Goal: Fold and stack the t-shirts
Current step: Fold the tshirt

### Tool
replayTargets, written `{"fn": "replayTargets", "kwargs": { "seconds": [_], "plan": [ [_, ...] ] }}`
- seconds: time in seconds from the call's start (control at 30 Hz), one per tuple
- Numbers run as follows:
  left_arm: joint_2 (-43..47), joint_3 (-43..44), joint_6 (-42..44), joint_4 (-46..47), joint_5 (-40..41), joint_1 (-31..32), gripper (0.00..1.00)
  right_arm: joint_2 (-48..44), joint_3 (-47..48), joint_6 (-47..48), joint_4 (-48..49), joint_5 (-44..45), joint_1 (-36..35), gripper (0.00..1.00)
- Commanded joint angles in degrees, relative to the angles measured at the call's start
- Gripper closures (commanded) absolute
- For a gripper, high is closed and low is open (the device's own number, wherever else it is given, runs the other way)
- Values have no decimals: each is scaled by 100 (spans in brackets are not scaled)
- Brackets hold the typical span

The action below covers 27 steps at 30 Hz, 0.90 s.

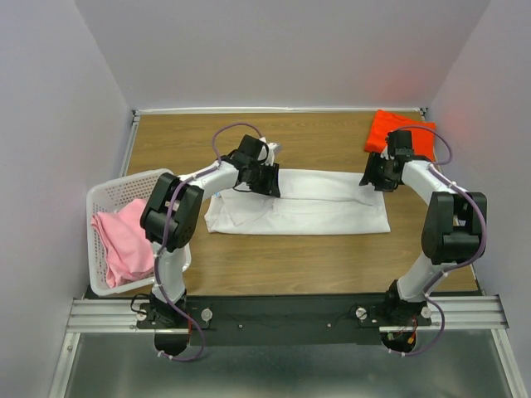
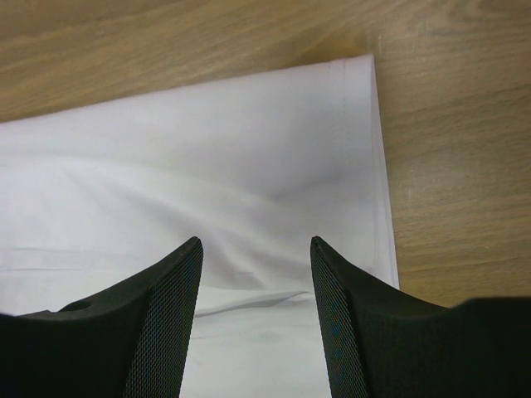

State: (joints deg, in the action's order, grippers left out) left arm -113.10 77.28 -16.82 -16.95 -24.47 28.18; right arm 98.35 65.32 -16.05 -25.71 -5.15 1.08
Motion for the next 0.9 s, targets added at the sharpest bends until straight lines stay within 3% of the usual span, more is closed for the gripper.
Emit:
{"fn": "replayTargets", "kwargs": {
  "seconds": [0.0,0.3,0.63,0.77,0.87],
  "plan": [
    [-19,-125,267,-124,-532,117,57,228,314,14,-65,181,-29,38],
    [-72,-389,284,-151,-743,196,57,598,429,50,-65,216,-29,38],
    [244,-55,188,-291,-665,240,57,704,534,138,-65,330,-29,38],
    [543,173,82,-476,-507,196,57,660,587,208,-65,321,-29,38],
    [754,122,-224,-808,45,65,57,712,622,295,-74,190,-20,37]
  ]
}}
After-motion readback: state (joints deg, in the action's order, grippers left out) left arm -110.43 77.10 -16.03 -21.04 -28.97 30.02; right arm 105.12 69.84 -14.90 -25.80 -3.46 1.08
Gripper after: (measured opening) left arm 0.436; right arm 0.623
